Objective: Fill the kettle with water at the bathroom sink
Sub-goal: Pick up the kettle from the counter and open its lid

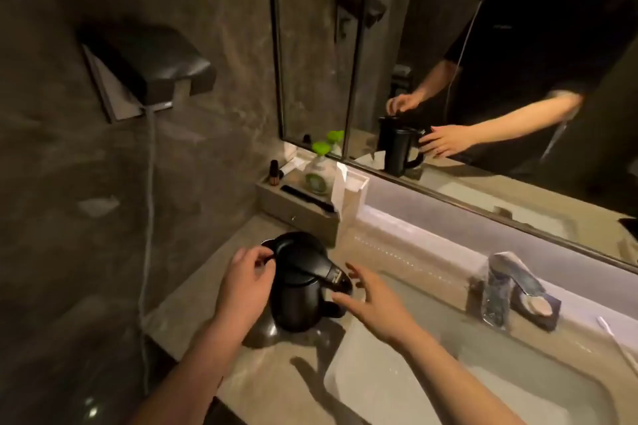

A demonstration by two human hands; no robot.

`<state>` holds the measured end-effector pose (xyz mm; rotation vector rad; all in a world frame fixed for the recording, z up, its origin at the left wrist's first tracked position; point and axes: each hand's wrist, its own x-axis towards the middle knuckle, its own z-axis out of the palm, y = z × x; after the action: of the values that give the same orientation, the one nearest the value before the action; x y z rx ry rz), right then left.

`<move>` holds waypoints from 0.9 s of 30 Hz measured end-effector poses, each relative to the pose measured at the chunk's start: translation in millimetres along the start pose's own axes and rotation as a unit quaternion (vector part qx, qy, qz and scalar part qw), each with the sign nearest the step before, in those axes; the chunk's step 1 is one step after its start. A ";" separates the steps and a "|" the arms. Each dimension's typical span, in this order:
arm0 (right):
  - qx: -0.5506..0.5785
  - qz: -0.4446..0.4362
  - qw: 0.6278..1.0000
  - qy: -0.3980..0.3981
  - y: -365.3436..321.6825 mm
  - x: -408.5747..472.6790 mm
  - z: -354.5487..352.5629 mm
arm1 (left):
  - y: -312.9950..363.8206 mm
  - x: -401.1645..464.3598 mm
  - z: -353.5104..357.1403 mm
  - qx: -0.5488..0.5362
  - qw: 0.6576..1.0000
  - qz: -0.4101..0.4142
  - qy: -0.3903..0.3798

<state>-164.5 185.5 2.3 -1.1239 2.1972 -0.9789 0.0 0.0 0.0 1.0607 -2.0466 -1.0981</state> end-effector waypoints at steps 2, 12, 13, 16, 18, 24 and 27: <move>0.008 -0.006 1.000 -0.014 -7.9 17.9 8.8 | 8.9 6.6 2.0 0.072 0.997 0.035 0.019; 0.111 0.015 0.993 0.032 -7.9 26.3 39.5 | 11.5 12.8 4.1 0.107 0.992 0.019 -0.056; 0.125 0.007 0.991 0.046 -10.7 24.6 41.5 | 13.1 14.2 2.7 0.106 0.992 0.013 -0.063; 0.141 -0.013 0.987 0.079 -23.2 20.3 34.9 | 23.7 22.1 -2.4 0.065 0.995 0.002 -0.070; 0.143 -0.020 0.983 0.109 -28.1 14.6 21.4 | 37.4 24.4 -2.7 0.021 0.996 0.013 -0.084; 0.137 -0.010 0.974 0.182 -16.0 -28.6 -35.6 | 97.7 12.7 33.8 -0.079 0.983 0.071 -0.152; 0.092 0.025 0.971 0.220 4.7 -58.9 -57.5 | 130.2 -2.1 61.3 -0.059 0.970 0.153 -0.179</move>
<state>-173.8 258.1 40.2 -0.8209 2.3899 -1.4907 -94.5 71.3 81.7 0.4884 -2.2900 -1.2971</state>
